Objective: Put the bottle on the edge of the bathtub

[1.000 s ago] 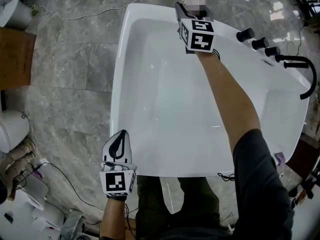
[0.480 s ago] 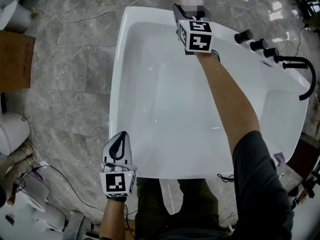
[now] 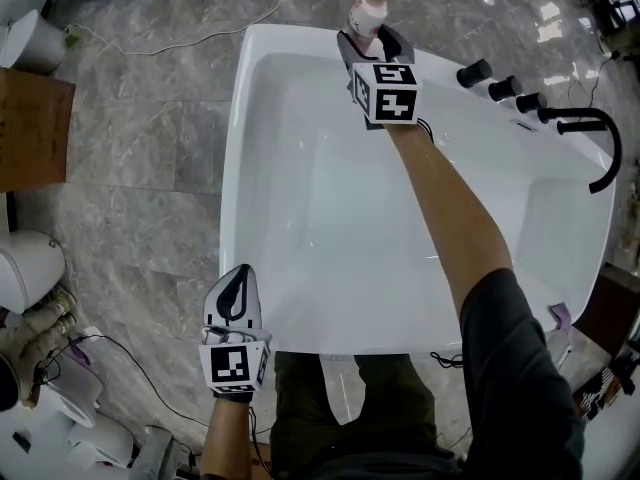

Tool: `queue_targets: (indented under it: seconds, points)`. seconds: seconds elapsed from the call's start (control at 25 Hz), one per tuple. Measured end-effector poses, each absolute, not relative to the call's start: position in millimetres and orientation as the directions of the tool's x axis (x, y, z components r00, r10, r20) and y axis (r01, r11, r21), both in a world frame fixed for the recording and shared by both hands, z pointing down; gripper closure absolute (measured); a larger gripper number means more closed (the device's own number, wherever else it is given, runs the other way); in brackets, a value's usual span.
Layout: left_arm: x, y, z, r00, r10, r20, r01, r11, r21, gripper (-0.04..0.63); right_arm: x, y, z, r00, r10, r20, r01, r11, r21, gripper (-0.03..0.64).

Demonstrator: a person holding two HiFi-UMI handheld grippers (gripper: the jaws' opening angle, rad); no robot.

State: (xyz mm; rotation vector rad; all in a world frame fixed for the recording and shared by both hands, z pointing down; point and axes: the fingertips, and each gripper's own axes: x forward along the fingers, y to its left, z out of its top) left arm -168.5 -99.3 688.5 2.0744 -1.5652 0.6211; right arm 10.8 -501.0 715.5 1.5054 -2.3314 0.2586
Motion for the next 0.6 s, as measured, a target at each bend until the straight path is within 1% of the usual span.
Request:
queue_targets:
  seconds: [0.28, 0.56, 0.6]
  points:
    - [-164.8, -99.2, 636.2, 0.231, -0.787, 0.572, -0.969, -0.241, 0.060, 0.592, 23.4, -426.9, 682.2, -0.407, -0.813, 0.416, -0.894, 0.447, 0.001, 0.351]
    - [-156.1, -101.2, 554.3, 0.235, -0.825, 0.514, -0.966, -0.255, 0.032, 0.592, 35.1, -340.2, 596.5, -0.441, -0.803, 0.402, -0.876, 0.482, 0.002, 0.356]
    - [-153.3, -100.7, 542.8, 0.239, -0.829, 0.506, -0.965, -0.259, 0.030, 0.592, 37.9, -329.8, 582.5, -0.439, -0.806, 0.397, -0.877, 0.480, 0.004, 0.365]
